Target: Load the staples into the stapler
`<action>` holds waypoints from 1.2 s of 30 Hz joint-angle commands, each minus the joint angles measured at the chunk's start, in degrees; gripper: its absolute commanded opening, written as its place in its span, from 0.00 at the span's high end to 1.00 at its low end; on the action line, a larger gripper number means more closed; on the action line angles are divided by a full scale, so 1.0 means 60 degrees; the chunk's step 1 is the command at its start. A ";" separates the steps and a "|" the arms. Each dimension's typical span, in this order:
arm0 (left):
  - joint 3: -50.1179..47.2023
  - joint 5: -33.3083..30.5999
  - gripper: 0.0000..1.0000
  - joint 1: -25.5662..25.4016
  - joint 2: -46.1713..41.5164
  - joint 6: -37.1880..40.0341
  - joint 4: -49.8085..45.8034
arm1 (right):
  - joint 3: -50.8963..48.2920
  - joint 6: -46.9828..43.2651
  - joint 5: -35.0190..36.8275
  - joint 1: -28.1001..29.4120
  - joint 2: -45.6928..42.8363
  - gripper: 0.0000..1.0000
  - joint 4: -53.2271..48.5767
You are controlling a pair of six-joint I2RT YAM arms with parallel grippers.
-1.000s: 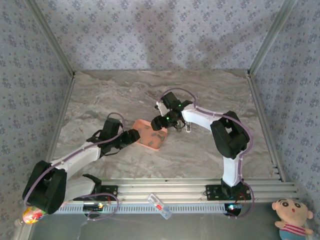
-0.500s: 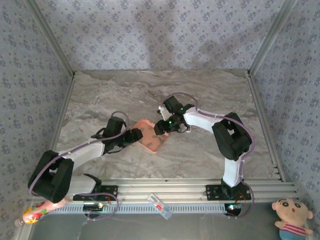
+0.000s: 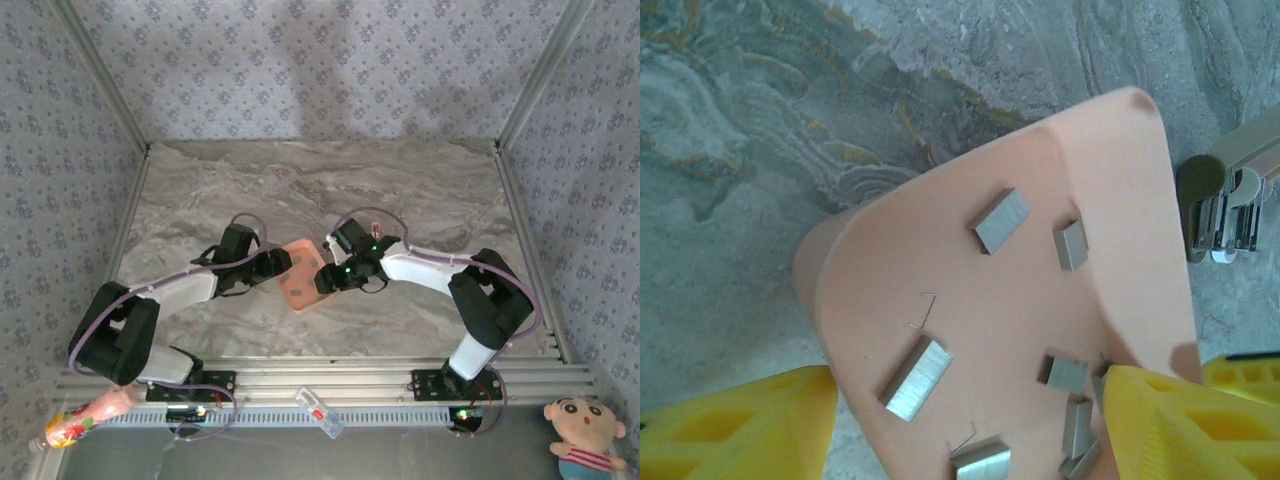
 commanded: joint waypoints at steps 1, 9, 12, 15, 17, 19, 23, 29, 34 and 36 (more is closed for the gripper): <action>0.0376 0.0152 0.29 -0.0062 0.0041 0.0317 0.0076 | 0.0003 0.0399 0.0602 0.0346 -0.0391 0.44 0.0148; 0.0524 -0.0395 0.21 0.0151 -0.0738 0.0483 -0.0721 | 0.1619 -0.0604 0.1565 0.0391 -0.0753 0.42 -0.2549; 0.0327 -0.0832 0.17 0.0334 -0.1333 0.0332 -0.1026 | 0.2627 -0.1030 0.1888 0.0394 -0.0584 0.42 -0.3692; -0.0141 -0.1379 0.15 0.0519 -0.2193 0.0164 -0.1098 | 0.3603 -0.1658 0.2213 0.0464 -0.0154 0.42 -0.4633; -0.0432 -0.1679 0.14 0.0595 -0.2768 0.0165 -0.1245 | 0.4098 -0.1955 0.2267 0.0524 0.0168 0.43 -0.5024; -0.0758 -0.1942 0.14 0.0669 -0.3294 0.0196 -0.1410 | 0.4594 -0.2260 0.2257 0.0612 0.0536 0.43 -0.5377; -0.1274 -0.2370 0.14 0.0851 -0.4236 0.0056 -0.1786 | 0.5571 -0.2663 0.2227 0.0740 0.1425 0.43 -0.5934; -0.1872 -0.2866 0.13 0.1075 -0.5042 -0.0250 -0.2042 | 0.6683 -0.3094 0.2165 0.0937 0.2689 0.44 -0.6557; -0.2121 -0.3084 0.12 0.1262 -0.5204 -0.0280 -0.1846 | 0.7471 -0.3382 0.2241 0.1074 0.3625 0.45 -0.7135; -0.2122 -0.3090 0.12 0.1327 -0.5164 -0.0232 -0.1843 | 0.7704 -0.3464 0.2528 0.1084 0.3951 0.46 -0.7298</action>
